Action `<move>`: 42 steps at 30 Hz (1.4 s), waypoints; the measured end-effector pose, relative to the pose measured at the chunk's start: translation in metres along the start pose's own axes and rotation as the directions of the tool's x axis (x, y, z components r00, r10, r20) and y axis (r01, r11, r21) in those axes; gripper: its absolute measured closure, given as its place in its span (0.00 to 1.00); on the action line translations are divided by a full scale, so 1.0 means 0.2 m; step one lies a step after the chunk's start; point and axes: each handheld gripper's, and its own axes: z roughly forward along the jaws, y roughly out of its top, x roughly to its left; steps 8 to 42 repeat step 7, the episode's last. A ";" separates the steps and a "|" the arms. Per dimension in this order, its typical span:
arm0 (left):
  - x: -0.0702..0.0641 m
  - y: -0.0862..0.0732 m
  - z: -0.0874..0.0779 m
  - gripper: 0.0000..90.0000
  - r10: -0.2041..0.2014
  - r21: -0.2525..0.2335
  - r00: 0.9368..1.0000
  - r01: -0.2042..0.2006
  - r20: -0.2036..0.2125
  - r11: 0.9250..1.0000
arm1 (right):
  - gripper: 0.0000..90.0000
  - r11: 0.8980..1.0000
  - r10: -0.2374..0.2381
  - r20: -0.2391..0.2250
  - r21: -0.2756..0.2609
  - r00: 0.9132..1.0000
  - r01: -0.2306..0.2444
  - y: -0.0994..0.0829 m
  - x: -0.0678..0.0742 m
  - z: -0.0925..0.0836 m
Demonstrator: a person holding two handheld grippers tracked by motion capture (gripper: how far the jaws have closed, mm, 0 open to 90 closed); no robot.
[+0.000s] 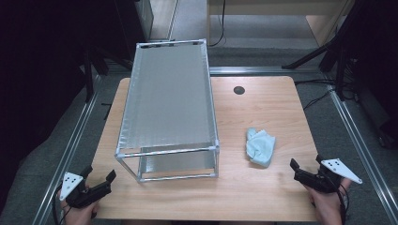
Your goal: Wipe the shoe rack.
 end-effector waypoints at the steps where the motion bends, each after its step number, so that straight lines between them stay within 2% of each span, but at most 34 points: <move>1: 0.00 0.00 0.00 0.05 0.003 0.006 1.000 -0.003 -0.002 1.000 | 0.01 1.000 0.000 0.000 0.000 1.000 0.000 0.00 0.00 0.00; 3: 0.00 0.00 0.01 0.05 0.002 0.010 1.000 -0.001 -0.009 1.000 | 0.01 0.999 -0.036 0.009 0.014 0.999 0.035 -0.01 0.02 0.01; 6: 0.00 0.00 0.01 0.05 0.000 0.015 1.000 0.000 -0.008 1.000 | 0.01 0.999 -0.032 0.020 0.018 0.999 0.032 -0.01 0.02 0.02; 42: 0.00 0.00 0.01 0.05 0.000 0.016 1.000 0.000 -0.006 1.000 | 0.01 0.999 -0.027 0.019 0.019 0.999 0.027 -0.01 0.02 0.02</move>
